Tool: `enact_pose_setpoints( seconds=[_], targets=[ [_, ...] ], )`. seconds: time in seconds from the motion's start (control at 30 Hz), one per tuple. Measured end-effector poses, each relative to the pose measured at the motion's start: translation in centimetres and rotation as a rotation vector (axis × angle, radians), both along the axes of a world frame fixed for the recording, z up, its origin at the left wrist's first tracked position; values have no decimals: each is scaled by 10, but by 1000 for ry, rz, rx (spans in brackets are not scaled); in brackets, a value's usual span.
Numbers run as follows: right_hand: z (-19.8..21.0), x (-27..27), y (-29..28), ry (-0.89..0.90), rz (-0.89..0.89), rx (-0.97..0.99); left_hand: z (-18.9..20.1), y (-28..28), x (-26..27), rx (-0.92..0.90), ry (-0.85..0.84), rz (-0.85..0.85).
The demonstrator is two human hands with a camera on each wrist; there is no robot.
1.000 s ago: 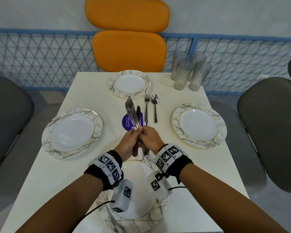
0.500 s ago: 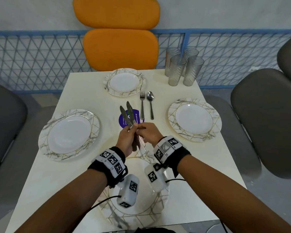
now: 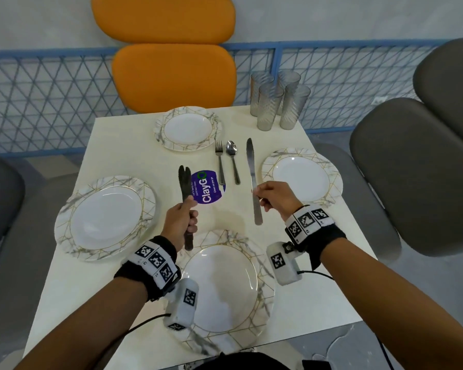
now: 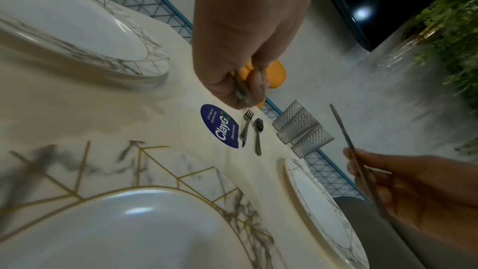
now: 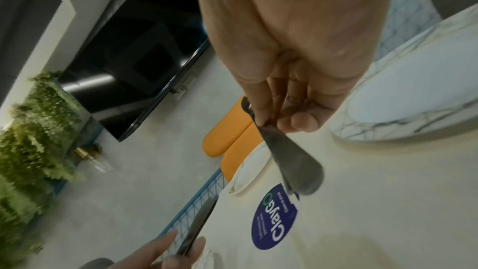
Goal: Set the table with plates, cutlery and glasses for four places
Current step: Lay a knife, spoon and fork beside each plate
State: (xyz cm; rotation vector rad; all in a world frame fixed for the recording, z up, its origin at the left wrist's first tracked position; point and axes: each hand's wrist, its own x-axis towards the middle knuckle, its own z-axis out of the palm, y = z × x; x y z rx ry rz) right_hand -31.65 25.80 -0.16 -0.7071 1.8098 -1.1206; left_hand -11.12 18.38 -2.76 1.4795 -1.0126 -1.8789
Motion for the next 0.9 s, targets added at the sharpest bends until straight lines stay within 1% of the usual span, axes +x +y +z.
enact_pose_setpoints(
  seconds=[0.07, 0.17, 0.27, 0.43, 0.6, 0.77, 0.9],
  targets=[
    [-6, -5, 16, 33, -1, 16, -2, 1, 8, 47, 25, -16],
    [-21, -15, 51, 66, 6, 108, -4, 6, 19, 72, 66, -36],
    [-43, -23, 89, 129, 34, 241, -6, 10, 27, 45, 83, -63],
    [-77, -18, 136, 180, 69, 424, -9, 15, 29, -13, 42, -58],
    [-92, 1, 151, 194, 117, 475, -10, 15, 26, -47, 13, -34],
    [-96, 11, 154, 239, 115, 475, -10, 14, 27, -30, 38, -30],
    [-102, 15, 156, 322, 146, 498, -10, 16, 27, -6, 41, -29]
  ],
)
